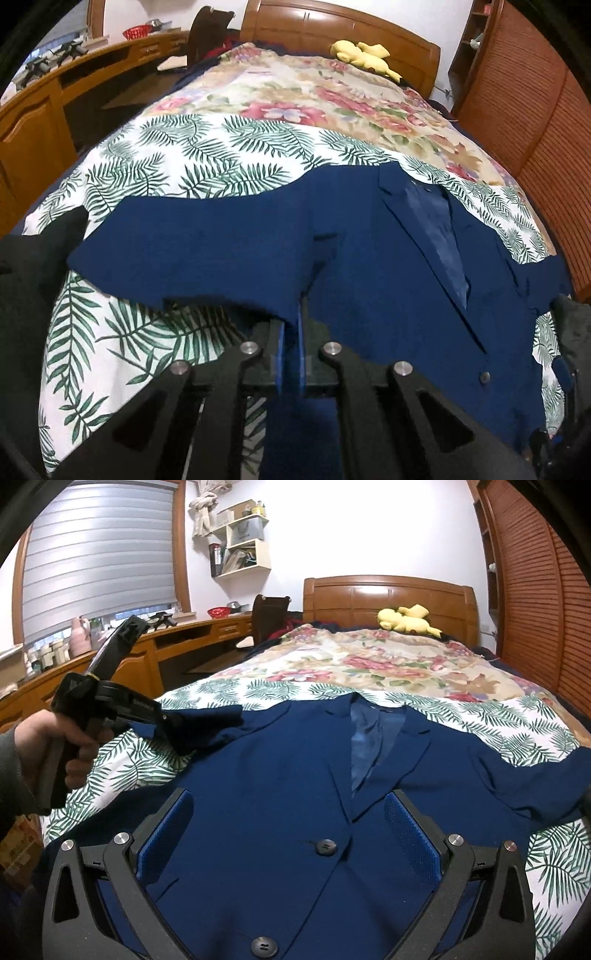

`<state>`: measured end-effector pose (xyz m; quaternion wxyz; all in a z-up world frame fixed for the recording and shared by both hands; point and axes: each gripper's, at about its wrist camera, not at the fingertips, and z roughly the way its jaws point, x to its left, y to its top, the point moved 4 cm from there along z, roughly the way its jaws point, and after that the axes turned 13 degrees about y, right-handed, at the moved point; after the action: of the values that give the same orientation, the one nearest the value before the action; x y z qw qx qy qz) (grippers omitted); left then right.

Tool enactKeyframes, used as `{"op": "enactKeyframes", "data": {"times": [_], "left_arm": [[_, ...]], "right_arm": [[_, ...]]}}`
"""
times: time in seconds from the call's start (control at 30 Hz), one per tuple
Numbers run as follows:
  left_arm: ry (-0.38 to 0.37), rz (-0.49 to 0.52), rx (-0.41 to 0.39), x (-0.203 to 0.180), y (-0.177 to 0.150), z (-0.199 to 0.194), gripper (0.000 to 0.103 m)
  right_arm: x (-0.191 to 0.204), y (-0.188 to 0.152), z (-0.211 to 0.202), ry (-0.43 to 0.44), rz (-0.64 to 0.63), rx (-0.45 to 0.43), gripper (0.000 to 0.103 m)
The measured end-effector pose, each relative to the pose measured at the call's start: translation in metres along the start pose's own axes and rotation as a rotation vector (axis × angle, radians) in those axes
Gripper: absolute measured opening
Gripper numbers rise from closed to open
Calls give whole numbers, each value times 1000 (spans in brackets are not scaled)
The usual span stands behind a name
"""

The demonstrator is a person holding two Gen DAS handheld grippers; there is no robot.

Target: Fold large clothes

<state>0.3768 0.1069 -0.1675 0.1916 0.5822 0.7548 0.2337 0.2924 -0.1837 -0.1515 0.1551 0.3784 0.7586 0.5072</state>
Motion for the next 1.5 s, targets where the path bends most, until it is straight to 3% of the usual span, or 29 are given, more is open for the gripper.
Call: {"op": "enactKeyframes", "data": {"times": [0.07, 0.23, 0.47, 0.63, 0.77, 0.87, 1.17, 1.37, 1.43, 1.5], "left_arm": [[-8, 7, 6, 4, -1, -3, 10], [-16, -29, 2, 27, -3, -10, 38], [-34, -130, 37, 73, -5, 6, 48], [-42, -156, 8, 98, -6, 0, 54], [-74, -171, -45, 115, -4, -13, 55], [-38, -171, -63, 127, -1, -12, 55], [17, -307, 84, 163, -9, 64, 55], [58, -308, 23, 157, 0, 75, 55], [50, -297, 10, 154, 5, 78, 46], [44, -281, 6, 147, 8, 83, 21]], "right_arm": [[2, -1, 4, 2, -8, 6, 103], [6, 0, 8, 11, -14, 10, 103], [7, -4, 12, 14, -11, 19, 103], [5, -5, 17, 21, -6, 29, 103], [5, -7, 24, 25, -4, 44, 103], [7, -9, 27, 25, -9, 53, 103], [10, -13, 30, 19, -23, 65, 103], [8, -14, 31, 24, -10, 71, 103], [8, -14, 31, 25, -9, 72, 103], [8, -14, 32, 24, -6, 75, 103]]}}
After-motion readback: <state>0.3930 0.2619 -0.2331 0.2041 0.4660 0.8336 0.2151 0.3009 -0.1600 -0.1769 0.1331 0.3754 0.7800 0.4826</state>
